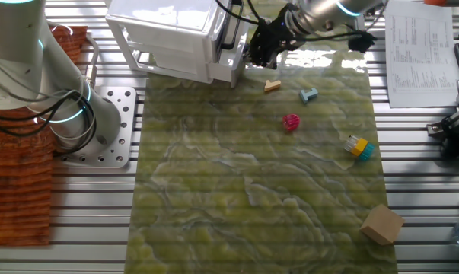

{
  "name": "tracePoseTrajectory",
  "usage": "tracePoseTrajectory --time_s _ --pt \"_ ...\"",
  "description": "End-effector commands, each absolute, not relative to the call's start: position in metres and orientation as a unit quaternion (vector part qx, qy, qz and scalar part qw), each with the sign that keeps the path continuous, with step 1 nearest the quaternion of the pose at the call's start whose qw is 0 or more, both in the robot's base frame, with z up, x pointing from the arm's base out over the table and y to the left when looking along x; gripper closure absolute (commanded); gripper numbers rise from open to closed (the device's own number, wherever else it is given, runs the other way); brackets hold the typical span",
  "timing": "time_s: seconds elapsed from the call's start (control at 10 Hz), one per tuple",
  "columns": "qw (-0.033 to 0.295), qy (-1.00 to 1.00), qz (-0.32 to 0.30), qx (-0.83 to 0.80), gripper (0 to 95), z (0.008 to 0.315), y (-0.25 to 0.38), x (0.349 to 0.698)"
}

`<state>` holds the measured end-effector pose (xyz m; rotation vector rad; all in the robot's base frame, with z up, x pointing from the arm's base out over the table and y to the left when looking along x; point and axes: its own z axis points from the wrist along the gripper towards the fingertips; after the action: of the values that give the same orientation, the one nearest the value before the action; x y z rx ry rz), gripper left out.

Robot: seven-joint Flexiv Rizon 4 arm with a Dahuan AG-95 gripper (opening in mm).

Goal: Put things in the drawer

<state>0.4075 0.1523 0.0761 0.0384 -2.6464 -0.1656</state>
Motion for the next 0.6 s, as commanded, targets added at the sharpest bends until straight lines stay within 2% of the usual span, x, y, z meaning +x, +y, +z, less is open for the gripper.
tracePoseTrajectory --time_s 0.1,0.6 --pt "0.213 -0.975 -0.056 0.011 95.0 0.0756 0.1519 0.4077" --pt "0.214 -0.975 -0.058 0.015 95.0 0.0761 0.1519 0.4076"
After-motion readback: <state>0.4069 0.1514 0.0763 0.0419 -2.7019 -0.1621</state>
